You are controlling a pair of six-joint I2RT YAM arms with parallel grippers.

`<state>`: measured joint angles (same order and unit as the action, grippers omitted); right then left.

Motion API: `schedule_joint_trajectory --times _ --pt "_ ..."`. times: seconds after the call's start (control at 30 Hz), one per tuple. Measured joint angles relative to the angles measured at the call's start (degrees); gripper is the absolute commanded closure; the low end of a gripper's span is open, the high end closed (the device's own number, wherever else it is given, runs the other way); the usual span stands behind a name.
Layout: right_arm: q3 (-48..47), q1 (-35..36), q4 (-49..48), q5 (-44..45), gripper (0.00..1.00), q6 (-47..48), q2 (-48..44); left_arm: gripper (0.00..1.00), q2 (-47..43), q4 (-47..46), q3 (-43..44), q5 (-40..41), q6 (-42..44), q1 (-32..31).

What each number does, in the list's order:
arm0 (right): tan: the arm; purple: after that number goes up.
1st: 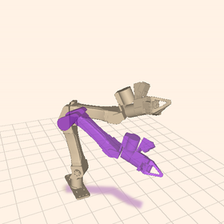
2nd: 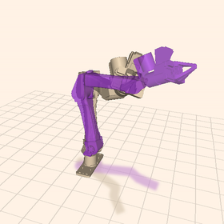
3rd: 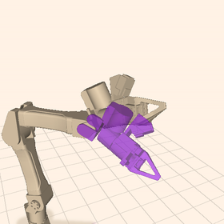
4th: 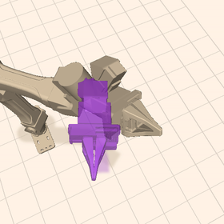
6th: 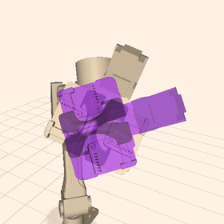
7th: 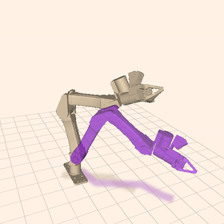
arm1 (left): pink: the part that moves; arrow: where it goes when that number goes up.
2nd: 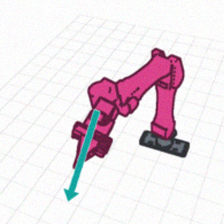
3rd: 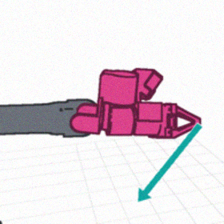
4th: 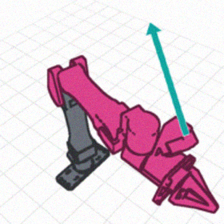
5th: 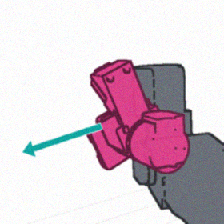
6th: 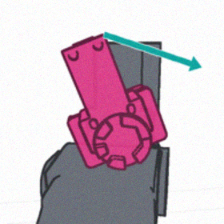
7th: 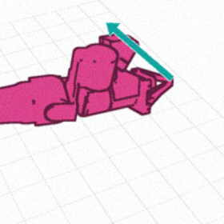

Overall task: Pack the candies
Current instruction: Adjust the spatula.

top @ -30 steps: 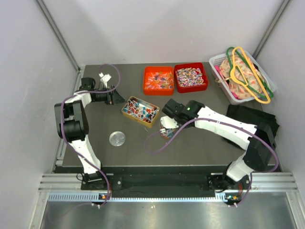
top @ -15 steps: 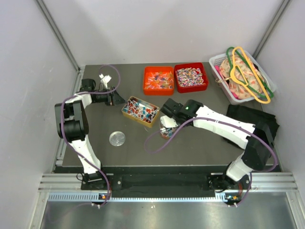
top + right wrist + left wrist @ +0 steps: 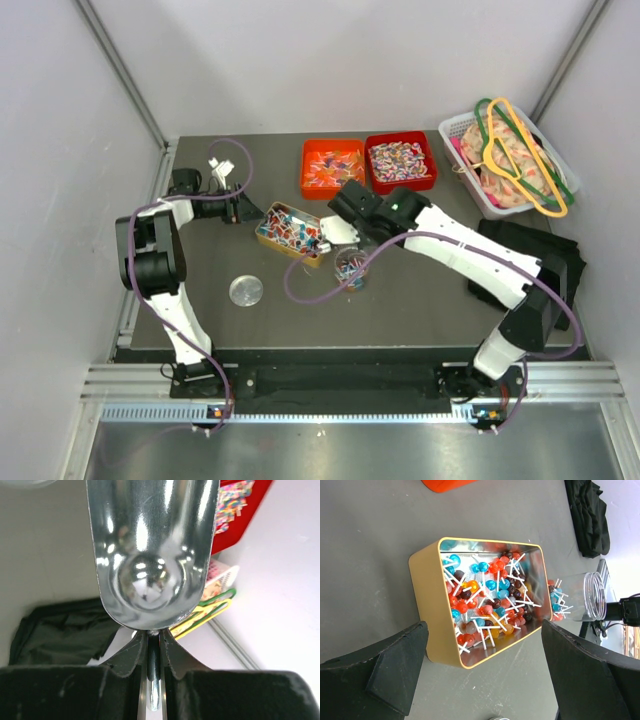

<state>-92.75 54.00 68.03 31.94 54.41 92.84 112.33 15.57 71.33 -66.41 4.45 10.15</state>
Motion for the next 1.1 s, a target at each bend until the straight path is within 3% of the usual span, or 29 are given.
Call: schedule_joint_trajectory --times 0.17,0.5,0.7,0.87,1.1 --pt "-2.4 -0.2 -5.4 2.3 1.0 1.8 3.8 0.01 0.0 -0.9 -0.3 -0.1 -0.3 0.0" --pt "-7.0 -0.2 -22.4 11.3 1.0 12.3 24.7 0.01 0.0 -5.5 -1.9 0.0 -3.3 -1.7" --pt "-8.2 0.0 -30.4 15.2 1.0 19.5 29.7 0.01 0.0 -8.4 -2.9 -0.2 -4.3 -2.0" --pt "-13.3 0.5 -31.1 15.7 1.0 20.6 31.6 0.01 0.1 -9.4 -3.5 -0.3 -5.4 -2.0" --pt "-22.6 0.6 -25.0 10.0 1.0 10.5 30.8 0.01 0.0 -11.4 -3.5 -1.7 -7.4 -2.3"
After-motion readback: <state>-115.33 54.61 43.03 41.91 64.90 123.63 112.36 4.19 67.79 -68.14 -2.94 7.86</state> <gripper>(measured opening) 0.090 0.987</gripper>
